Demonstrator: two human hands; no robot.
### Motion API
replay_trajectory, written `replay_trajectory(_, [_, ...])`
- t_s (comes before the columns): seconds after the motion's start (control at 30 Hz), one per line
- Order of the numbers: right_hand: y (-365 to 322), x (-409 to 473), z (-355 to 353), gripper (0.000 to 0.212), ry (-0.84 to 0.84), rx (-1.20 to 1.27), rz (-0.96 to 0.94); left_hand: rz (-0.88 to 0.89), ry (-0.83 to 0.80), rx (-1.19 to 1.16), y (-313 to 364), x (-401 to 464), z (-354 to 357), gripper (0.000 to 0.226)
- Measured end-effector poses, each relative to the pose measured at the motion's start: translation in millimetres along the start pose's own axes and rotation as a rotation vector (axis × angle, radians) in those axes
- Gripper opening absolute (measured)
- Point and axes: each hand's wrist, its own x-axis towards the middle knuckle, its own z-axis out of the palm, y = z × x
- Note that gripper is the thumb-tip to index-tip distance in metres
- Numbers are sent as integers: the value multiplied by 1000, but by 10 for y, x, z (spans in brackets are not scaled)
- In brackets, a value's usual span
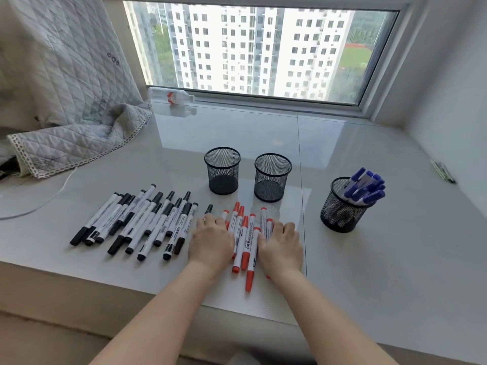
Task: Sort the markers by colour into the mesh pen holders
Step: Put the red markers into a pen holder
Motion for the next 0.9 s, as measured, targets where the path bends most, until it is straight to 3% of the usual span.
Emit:
replay_trajectory(0.27, [199,39,-139,50,-58,-23,-3,-102,-116,-101,189,-28,73,49])
replay_trajectory(0.77, [186,125,-237,44,-155,-12,42,-228,-110,-266,164,81,59,36])
replay_trajectory(0.9, [204,177,-257,31,-140,15,70,-266,-122,-319,148,80,6,36])
